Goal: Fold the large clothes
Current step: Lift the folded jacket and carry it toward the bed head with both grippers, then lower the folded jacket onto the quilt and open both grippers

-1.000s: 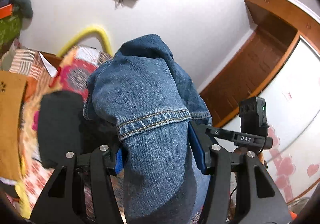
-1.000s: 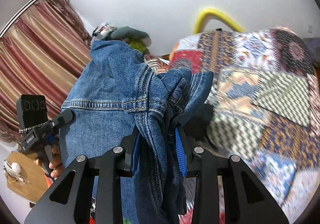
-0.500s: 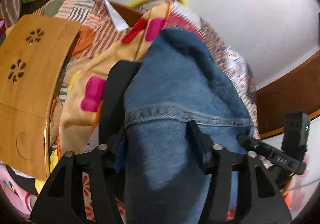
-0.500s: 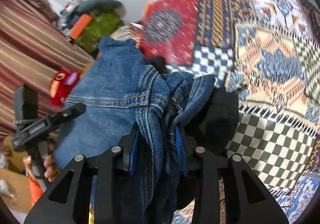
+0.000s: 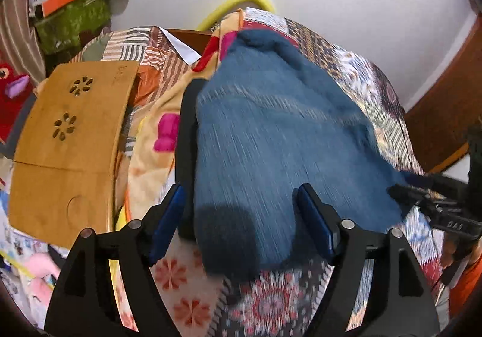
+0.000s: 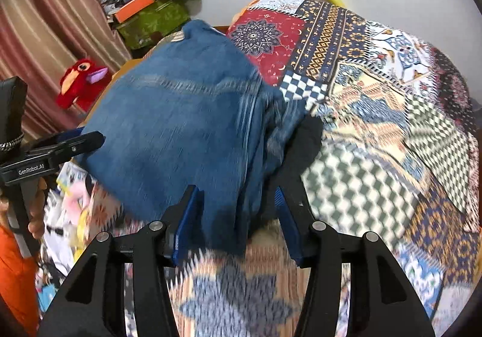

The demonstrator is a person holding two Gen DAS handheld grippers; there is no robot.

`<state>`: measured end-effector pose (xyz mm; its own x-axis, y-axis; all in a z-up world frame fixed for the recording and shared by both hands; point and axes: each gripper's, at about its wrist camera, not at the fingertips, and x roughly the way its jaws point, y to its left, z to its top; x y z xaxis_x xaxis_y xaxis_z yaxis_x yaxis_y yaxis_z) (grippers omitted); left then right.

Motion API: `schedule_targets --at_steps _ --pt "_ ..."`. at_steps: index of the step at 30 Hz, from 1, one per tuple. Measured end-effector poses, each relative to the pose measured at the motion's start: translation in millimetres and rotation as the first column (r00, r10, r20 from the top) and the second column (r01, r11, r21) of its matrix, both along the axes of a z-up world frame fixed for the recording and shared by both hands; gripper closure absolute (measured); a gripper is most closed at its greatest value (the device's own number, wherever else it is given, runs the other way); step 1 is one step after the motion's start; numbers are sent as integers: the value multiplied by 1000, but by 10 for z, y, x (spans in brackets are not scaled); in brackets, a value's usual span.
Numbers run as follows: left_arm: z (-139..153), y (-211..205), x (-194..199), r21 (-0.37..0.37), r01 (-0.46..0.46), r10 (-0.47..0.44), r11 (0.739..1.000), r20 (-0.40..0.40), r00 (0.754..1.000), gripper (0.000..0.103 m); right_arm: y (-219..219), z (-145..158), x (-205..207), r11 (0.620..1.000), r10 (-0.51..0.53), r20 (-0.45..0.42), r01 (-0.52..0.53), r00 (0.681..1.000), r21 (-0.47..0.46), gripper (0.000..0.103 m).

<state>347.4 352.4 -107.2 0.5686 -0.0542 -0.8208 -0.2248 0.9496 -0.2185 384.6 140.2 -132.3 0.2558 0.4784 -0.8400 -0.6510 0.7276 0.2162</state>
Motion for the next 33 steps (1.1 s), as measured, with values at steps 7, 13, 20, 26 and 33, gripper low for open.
schedule_targets --at_steps 7,13,20,26,33 --pt "303 -536 -656 123 57 -61 991 26 998 27 -305 410 -399 997 -41 72 36 997 73 55" --pt "979 -885 -1214 175 25 -59 984 192 980 27 -627 1090 -854 972 -89 198 42 976 229 55" --pt "1916 -1267 -2100 162 -40 -45 986 489 871 27 -954 1824 -1594 914 -116 367 -45 923 403 55" --pt "2391 -1644 -2830 216 -123 -60 969 684 727 27 -1155 2086 -2226 870 -188 525 -107 830 480 54" --pt "2329 -2024 -3317 293 -259 -70 920 775 628 22 -1256 2065 -2670 841 -310 604 -84 735 534 36"
